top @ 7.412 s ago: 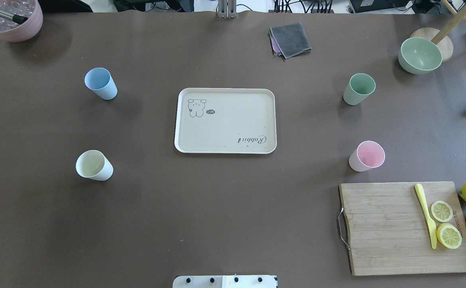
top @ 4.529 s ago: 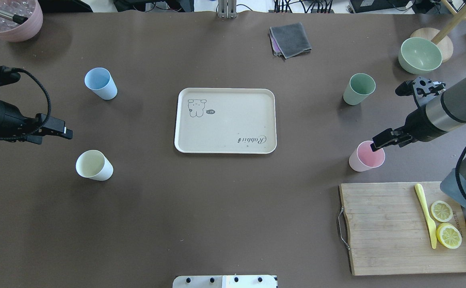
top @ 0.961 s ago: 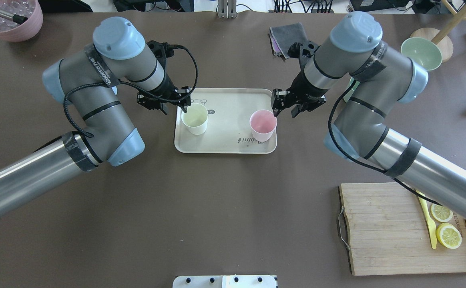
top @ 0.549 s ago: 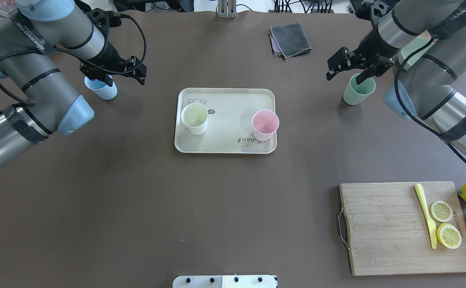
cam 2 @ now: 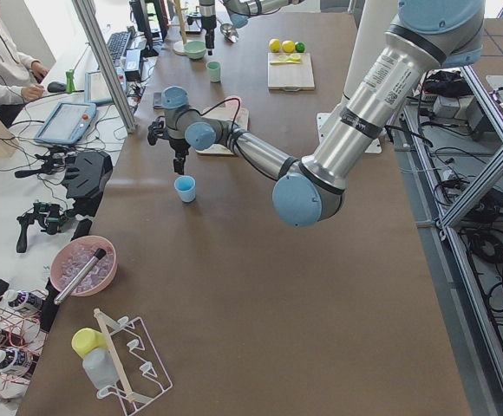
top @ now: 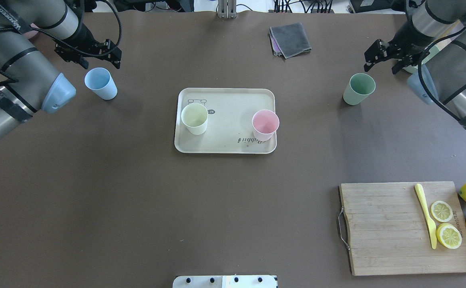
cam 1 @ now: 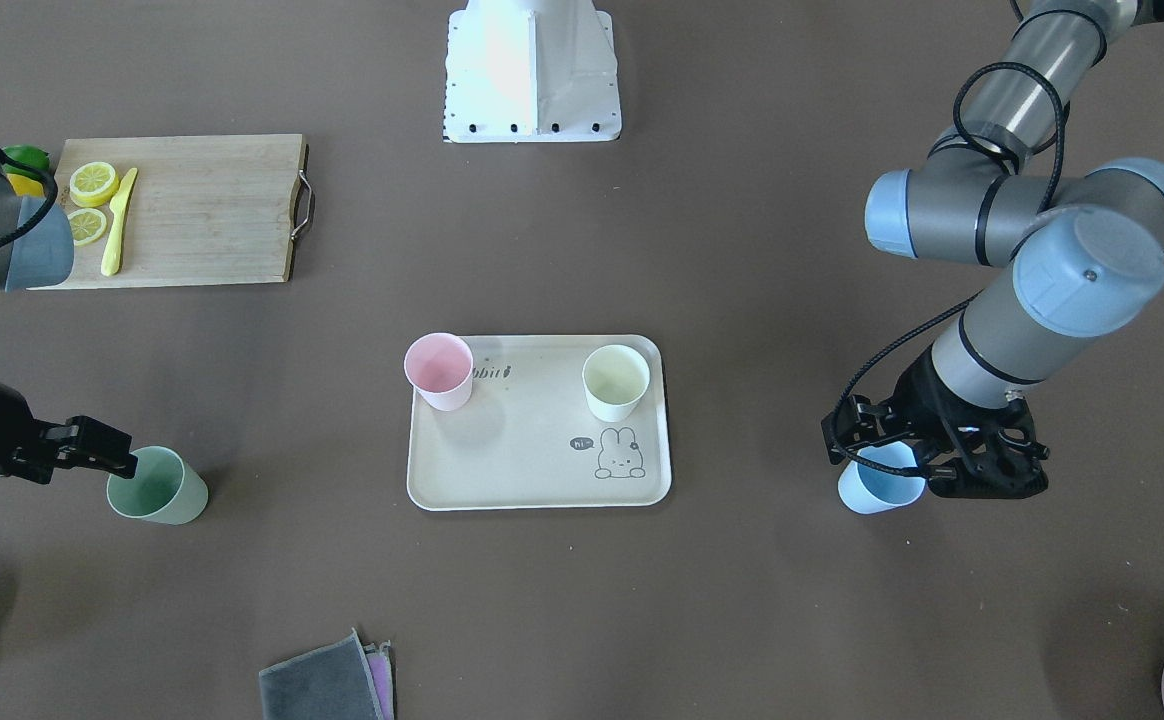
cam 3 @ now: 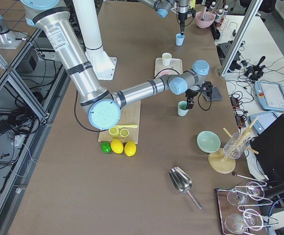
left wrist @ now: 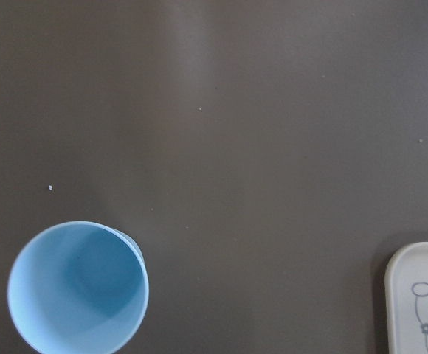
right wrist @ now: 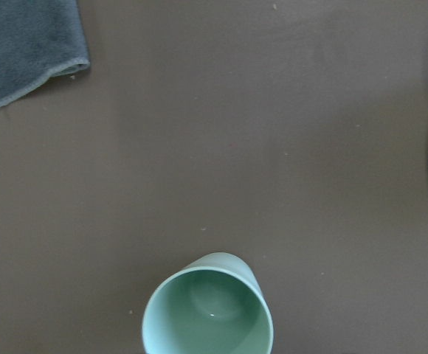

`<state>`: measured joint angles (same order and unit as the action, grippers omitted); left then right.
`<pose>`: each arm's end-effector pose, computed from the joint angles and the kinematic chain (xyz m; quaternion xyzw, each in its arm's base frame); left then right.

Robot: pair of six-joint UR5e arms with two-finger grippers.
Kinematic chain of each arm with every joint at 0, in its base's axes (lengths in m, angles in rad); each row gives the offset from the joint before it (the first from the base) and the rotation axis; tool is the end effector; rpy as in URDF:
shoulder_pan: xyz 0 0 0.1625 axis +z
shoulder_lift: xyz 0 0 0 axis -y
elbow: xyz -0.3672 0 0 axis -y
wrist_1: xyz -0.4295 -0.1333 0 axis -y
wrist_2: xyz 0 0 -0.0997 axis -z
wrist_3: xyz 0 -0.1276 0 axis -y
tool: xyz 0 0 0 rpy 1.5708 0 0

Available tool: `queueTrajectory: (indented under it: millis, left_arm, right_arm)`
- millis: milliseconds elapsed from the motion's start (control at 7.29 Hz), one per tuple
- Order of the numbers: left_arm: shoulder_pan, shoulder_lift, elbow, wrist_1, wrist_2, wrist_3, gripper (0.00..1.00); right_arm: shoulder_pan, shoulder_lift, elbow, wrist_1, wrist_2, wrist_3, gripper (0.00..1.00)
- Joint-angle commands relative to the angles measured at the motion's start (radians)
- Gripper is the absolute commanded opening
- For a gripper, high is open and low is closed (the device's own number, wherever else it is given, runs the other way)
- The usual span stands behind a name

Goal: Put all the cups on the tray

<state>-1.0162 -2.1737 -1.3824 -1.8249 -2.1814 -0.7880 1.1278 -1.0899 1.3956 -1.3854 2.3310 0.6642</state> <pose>0.3409 -0.6645 0.3122 0.0684 0.4170 -0.0070 0.9063 -0.2638 -0.6618 0.3933 0.0028 -0.4248 0.0098 0.9052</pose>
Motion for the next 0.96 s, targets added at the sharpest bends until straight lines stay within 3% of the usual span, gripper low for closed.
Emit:
queueTrajectory:
  millis: [0,275,412,549,686,824]
  left_arm:
    - [-0.008,-0.012,0.054,-0.005,0.002,0.026,0.98]
    - [-0.008,-0.023,0.068,-0.005,0.002,0.026,0.98]
    - [-0.008,-0.025,0.098,-0.019,0.003,0.027,0.98]
    - [-0.008,-0.025,0.146,-0.084,0.009,0.03,0.98]
    - [-0.008,-0.023,0.173,-0.108,0.018,0.047,0.98]
    - [-0.034,-0.015,0.183,-0.103,0.022,0.111,0.97]
  right_arm:
    - [-0.022,-0.008,-0.049,0.008,-0.044,-0.002,0.85]
    - [-0.043,-0.022,-0.05,0.008,-0.045,0.005,0.83]
    - [-0.054,-0.027,-0.05,0.008,-0.047,0.006,0.62]
    - [-0.059,-0.025,-0.053,0.008,-0.045,0.006,0.23]
    - [-0.063,-0.024,-0.052,0.008,-0.042,0.006,0.0]
    - [-0.063,-0.009,-0.037,0.005,-0.024,0.017,0.0]
